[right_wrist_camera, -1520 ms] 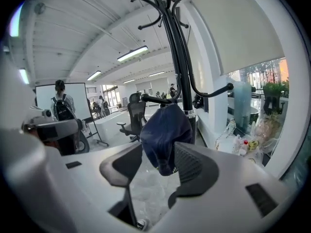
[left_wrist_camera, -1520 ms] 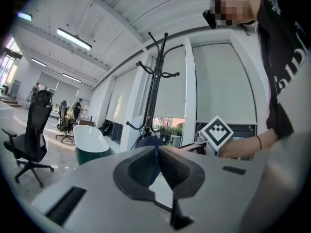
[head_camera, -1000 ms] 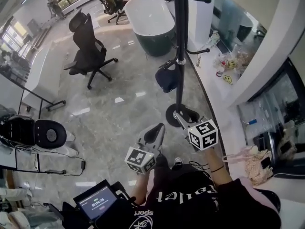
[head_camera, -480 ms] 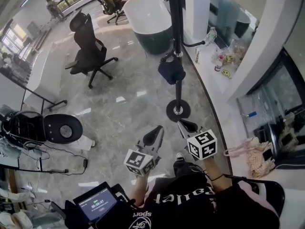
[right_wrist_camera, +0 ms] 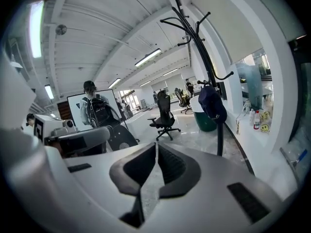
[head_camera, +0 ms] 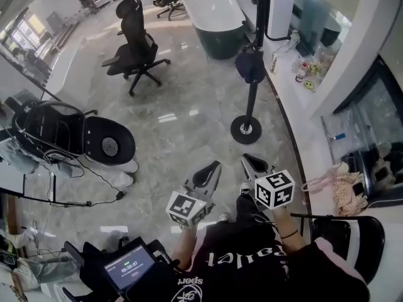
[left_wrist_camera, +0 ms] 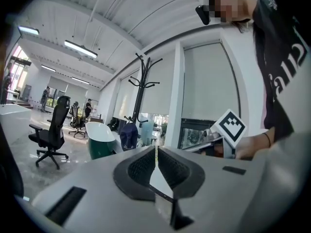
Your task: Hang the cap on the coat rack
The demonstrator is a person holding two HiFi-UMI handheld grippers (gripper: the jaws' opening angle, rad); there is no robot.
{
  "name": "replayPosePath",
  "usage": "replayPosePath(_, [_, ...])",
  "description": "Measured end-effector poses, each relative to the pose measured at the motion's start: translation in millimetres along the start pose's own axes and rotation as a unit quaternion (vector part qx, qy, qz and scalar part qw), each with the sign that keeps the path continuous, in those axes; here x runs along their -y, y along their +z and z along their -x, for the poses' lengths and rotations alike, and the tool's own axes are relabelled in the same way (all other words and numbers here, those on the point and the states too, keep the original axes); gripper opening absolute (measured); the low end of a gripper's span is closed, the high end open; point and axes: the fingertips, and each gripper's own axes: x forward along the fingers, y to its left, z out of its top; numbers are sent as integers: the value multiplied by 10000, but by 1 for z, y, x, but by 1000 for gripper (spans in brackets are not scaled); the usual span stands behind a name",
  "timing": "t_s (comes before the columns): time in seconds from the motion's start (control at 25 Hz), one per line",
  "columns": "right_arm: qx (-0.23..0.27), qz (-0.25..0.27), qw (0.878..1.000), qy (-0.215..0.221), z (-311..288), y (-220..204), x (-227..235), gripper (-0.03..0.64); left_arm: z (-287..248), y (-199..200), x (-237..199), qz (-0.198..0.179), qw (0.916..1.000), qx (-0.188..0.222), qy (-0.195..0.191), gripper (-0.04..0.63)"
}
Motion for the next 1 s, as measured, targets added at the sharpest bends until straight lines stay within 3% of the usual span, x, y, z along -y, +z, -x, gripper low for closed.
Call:
replayPosePath(0.24, [164, 24, 9996, -213, 55, -28, -51, 29, 62, -16, 44, 211, 9994, -32, -278, 5])
replayPosePath(0.44, [278, 92, 9992, -272, 85, -32, -74, 29, 81, -12, 68, 192, 9990, 44, -405, 5])
replayPosePath(0.76, [452, 164, 9982, -356, 138, -31, -73, 28, 81, 0, 119, 81, 9982, 155, -579, 5])
replayPosePath(1.0, [449, 184, 9983, -312, 192, -44, -59, 28, 70, -1, 182, 81, 9981, 203, -577, 5])
